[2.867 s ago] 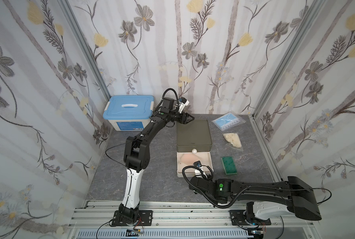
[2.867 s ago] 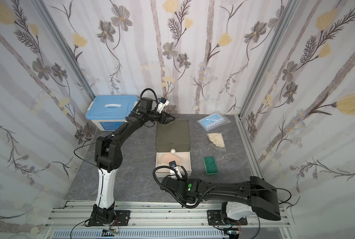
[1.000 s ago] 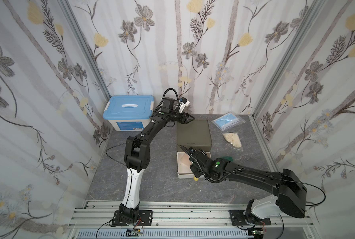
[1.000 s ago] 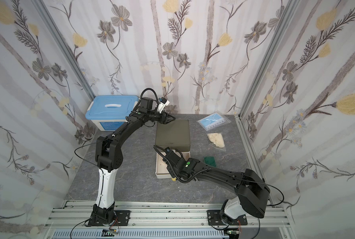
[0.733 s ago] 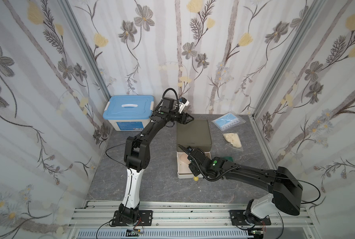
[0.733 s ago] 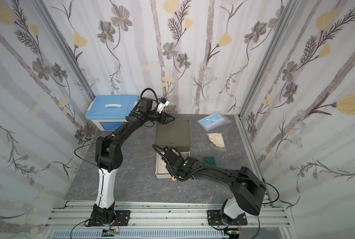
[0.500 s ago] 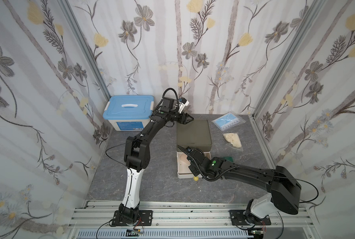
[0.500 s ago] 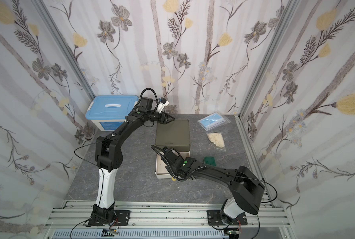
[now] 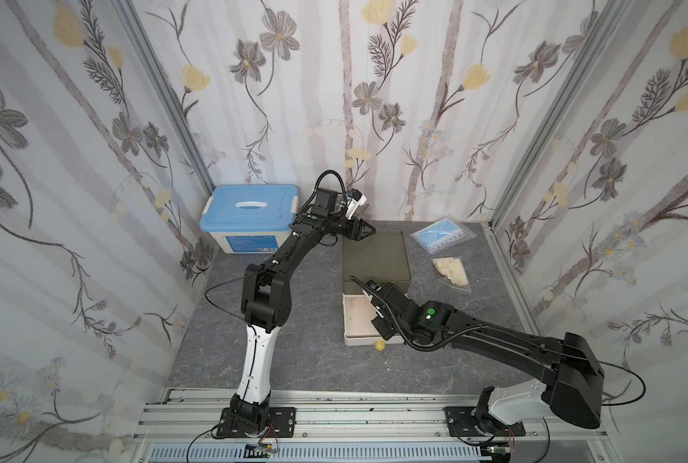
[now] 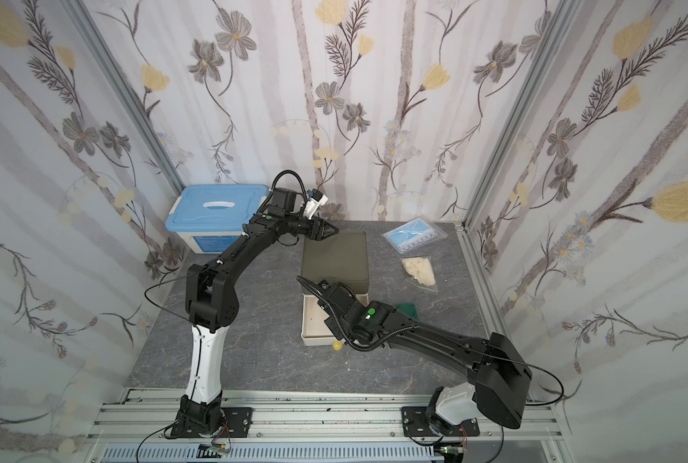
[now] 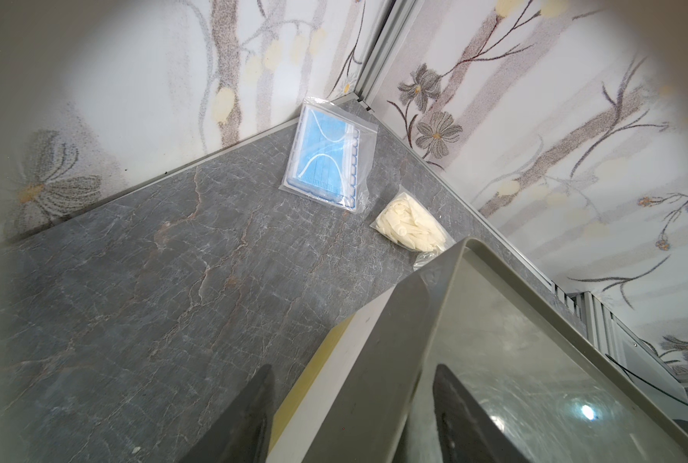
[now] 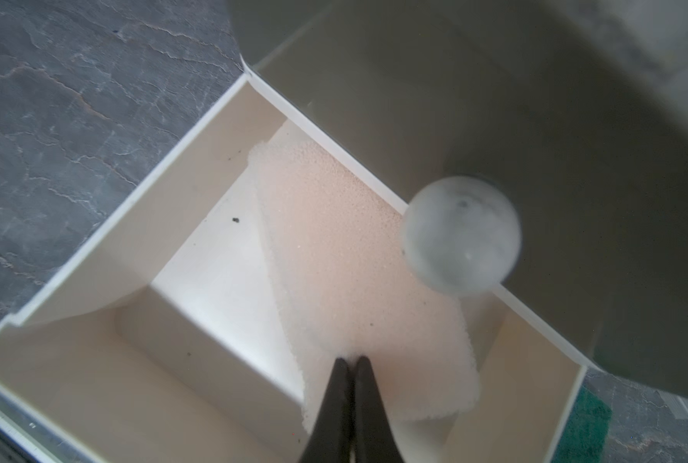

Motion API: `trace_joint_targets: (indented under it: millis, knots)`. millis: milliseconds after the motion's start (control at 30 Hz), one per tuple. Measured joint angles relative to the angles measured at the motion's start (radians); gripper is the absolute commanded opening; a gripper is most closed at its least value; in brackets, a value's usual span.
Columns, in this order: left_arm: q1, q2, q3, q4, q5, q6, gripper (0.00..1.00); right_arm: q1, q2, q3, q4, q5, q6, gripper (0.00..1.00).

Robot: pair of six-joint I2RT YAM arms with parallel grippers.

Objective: Take the sponge out of the drawer
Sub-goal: Pick up the sponge from the drawer, then place the sponge at the center of the board.

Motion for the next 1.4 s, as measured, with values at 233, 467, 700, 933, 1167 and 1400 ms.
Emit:
trace_joint_targets:
  millis: [233, 467, 700, 933, 1167, 1400]
  knots:
    - [0.001, 0.006, 0.005, 0.002, 0.007, -0.002, 0.64, 0.0, -0.045, 0.033, -0.097, -0.084, -0.01, 0.0]
    - [0.002, 0.013, 0.014, -0.001, 0.019, -0.002, 0.64, 0.015, -0.045, 0.083, -0.192, -0.167, -0.013, 0.0]
    - [0.003, 0.016, 0.016, 0.001, 0.025, -0.002, 0.64, 0.07, -0.079, 0.121, -0.267, -0.175, 0.015, 0.0]
    - [0.003, 0.024, 0.027, 0.003, 0.026, -0.002, 0.63, 0.048, -0.277, 0.135, -0.32, -0.063, 0.099, 0.0]
    - [0.003, 0.024, 0.029, 0.002, 0.027, -0.002, 0.63, -0.202, -0.478, 0.006, -0.364, 0.069, 0.174, 0.0]
    - [0.003, 0.024, 0.029, 0.002, 0.029, -0.002, 0.63, -0.472, -0.573, -0.157, -0.357, 0.085, 0.197, 0.0]
